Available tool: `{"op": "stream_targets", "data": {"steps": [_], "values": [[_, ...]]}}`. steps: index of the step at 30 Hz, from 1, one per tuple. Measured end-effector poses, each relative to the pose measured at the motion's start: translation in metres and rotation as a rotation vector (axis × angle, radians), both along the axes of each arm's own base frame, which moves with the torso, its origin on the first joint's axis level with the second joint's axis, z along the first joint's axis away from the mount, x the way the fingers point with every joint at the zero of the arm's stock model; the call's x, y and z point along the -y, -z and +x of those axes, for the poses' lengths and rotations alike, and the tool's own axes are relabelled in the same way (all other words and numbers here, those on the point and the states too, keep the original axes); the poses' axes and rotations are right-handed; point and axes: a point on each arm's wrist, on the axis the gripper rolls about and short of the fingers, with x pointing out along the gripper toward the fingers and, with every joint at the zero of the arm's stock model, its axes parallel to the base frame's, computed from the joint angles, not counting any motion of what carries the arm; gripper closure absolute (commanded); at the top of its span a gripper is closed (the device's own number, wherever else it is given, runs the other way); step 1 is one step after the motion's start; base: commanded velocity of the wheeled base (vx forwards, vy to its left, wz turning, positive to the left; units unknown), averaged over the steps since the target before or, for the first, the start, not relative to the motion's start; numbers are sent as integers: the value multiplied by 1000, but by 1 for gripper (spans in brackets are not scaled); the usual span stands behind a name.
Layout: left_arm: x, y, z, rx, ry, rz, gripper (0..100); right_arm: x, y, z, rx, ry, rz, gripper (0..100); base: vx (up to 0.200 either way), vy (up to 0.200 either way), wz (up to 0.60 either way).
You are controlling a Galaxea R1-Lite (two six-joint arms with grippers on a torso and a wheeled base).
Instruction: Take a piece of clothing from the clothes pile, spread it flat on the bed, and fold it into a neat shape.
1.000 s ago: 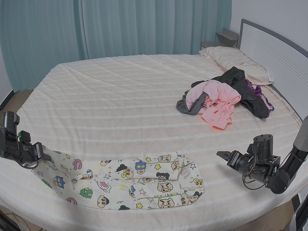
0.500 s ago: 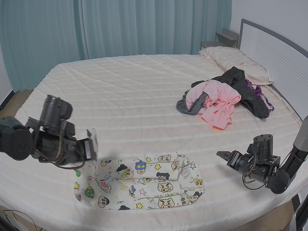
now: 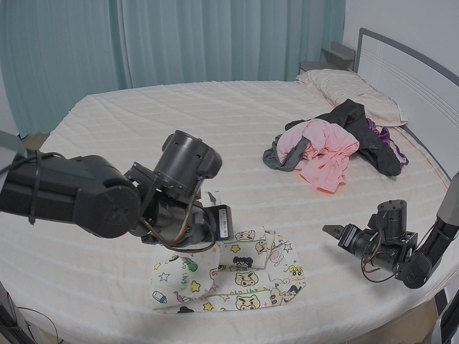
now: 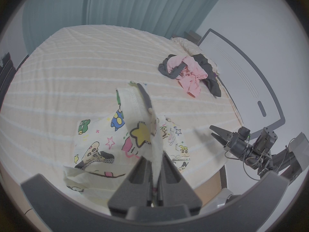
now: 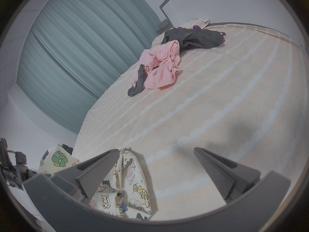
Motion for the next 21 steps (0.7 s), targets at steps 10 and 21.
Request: {"op": "stream_targets", "data": {"steps": [10,21], "values": [[38,-1,2,5,81,-55,100,0,0,0,0,0,0,0,0,0,0],[56,1,11,-72,80,-167,0,0,0,1,1,0,1,0,0,0,0]]}}
